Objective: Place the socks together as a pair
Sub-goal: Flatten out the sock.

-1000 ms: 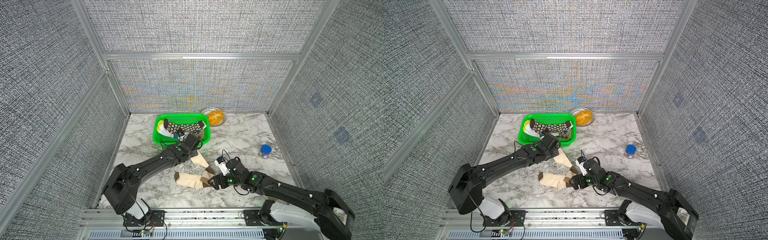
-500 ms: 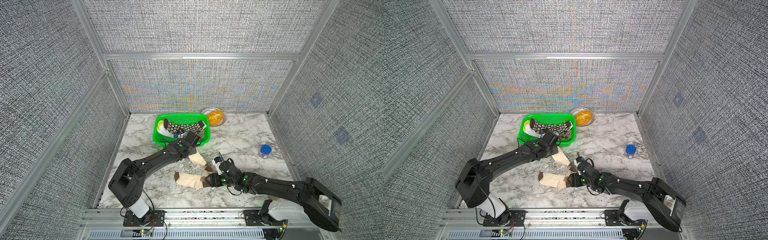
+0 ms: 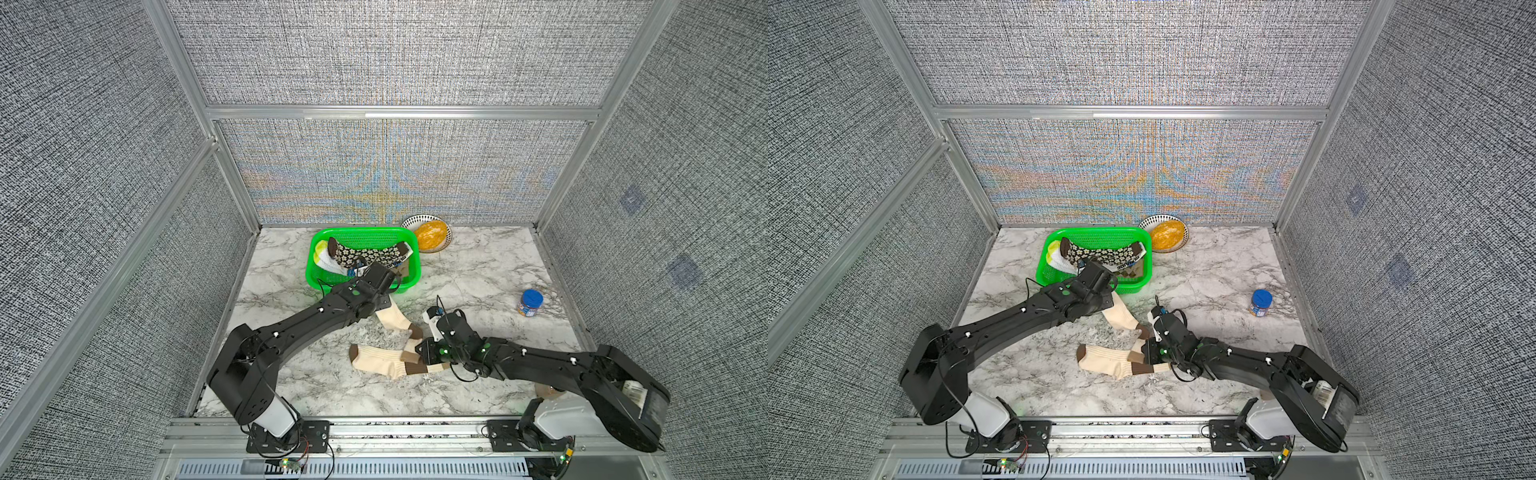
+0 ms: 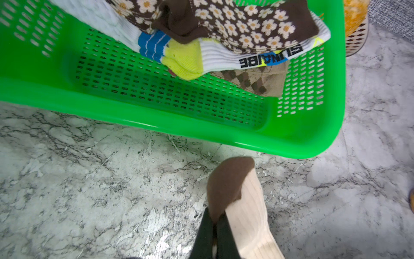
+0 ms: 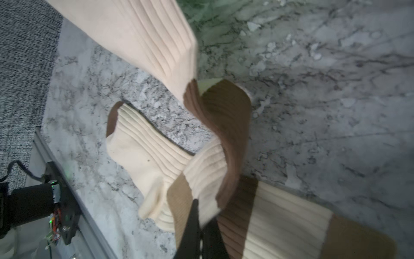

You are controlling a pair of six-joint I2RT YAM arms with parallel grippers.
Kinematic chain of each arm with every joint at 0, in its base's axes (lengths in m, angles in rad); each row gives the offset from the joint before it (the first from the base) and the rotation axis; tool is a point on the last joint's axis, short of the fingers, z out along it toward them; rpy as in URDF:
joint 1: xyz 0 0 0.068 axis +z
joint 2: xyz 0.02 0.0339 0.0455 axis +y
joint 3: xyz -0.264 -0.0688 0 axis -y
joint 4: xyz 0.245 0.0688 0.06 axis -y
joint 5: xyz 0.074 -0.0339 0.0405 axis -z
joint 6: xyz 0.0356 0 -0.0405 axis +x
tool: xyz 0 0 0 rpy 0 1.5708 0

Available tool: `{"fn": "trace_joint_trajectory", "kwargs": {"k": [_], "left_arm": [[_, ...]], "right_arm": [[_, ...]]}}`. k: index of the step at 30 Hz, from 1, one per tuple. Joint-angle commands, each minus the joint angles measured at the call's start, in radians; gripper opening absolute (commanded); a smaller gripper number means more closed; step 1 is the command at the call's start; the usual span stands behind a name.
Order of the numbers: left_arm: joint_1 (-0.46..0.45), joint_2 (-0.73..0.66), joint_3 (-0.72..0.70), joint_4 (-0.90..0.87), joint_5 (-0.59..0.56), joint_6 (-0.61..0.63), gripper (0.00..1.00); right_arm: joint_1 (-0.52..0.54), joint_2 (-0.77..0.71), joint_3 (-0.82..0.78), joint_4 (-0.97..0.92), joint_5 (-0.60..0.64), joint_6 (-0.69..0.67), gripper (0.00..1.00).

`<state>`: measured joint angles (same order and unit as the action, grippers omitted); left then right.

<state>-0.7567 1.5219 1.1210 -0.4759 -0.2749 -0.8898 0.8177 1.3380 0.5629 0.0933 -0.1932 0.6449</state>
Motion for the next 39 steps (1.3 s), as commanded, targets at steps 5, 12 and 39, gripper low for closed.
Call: {"fn": "trace_joint_trajectory", "kwargs": {"k": [5, 12, 39], "left_arm": [[0.000, -0.181, -0.053, -0.061, 0.138, 0.030, 0.00], [0.000, -0.399, -0.195, -0.132, 0.189, 0.012, 0.00], [0.091, -0.251, -0.339, -0.031, 0.071, 0.098, 0.00]], "right_arm": [[-0.104, -0.077, 0.113, -0.306, -0.238, -0.271, 0.00], [-0.158, -0.013, 0.286, -0.709, -0.508, -0.531, 0.00], [-0.255, 0.011, 0.201, -0.528, -0.216, -0.365, 0.81]]}}
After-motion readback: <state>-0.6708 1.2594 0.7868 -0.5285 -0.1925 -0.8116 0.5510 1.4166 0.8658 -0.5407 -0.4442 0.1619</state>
